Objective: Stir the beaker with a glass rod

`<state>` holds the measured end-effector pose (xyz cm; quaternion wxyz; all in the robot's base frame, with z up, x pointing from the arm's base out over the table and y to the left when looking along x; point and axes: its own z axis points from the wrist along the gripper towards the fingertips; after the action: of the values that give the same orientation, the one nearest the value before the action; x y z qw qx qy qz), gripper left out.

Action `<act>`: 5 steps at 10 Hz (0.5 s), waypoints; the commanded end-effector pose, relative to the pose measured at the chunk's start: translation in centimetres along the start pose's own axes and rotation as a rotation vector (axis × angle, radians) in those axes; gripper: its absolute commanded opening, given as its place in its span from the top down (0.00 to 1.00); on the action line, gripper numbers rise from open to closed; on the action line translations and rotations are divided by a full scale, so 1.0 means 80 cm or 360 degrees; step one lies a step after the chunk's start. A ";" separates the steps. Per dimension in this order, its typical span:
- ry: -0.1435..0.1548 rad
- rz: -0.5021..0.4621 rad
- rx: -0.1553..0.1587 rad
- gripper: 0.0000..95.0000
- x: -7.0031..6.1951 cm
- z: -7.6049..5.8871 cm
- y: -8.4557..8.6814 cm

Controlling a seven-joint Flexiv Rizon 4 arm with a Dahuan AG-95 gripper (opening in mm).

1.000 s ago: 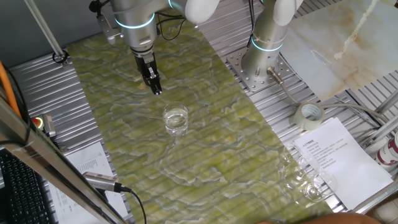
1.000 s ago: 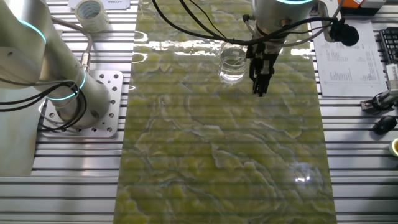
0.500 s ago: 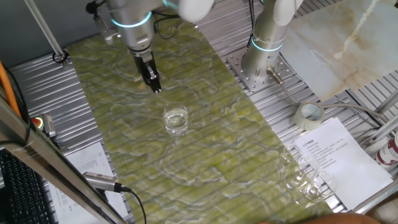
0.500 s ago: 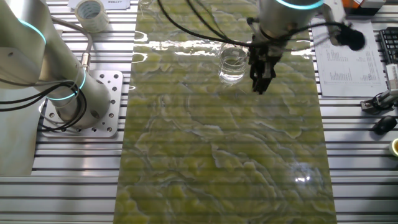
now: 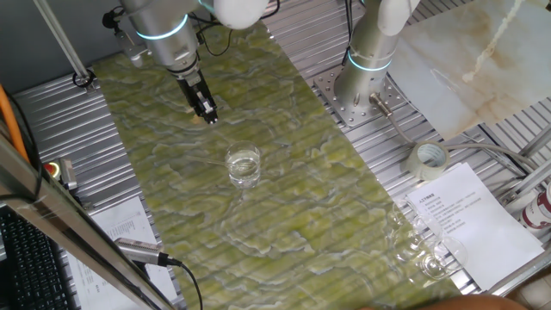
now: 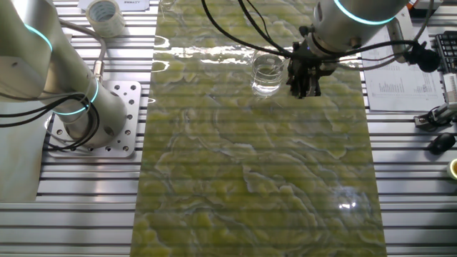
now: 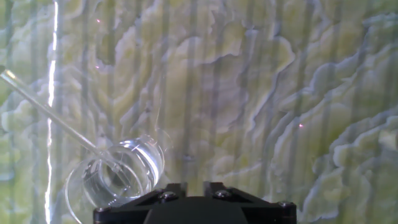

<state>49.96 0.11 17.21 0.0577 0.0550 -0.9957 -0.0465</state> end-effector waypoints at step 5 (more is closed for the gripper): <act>0.0044 -0.0037 0.0016 1.00 0.000 0.000 0.000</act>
<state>50.33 0.15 17.13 0.0781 0.0657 -0.9938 -0.0442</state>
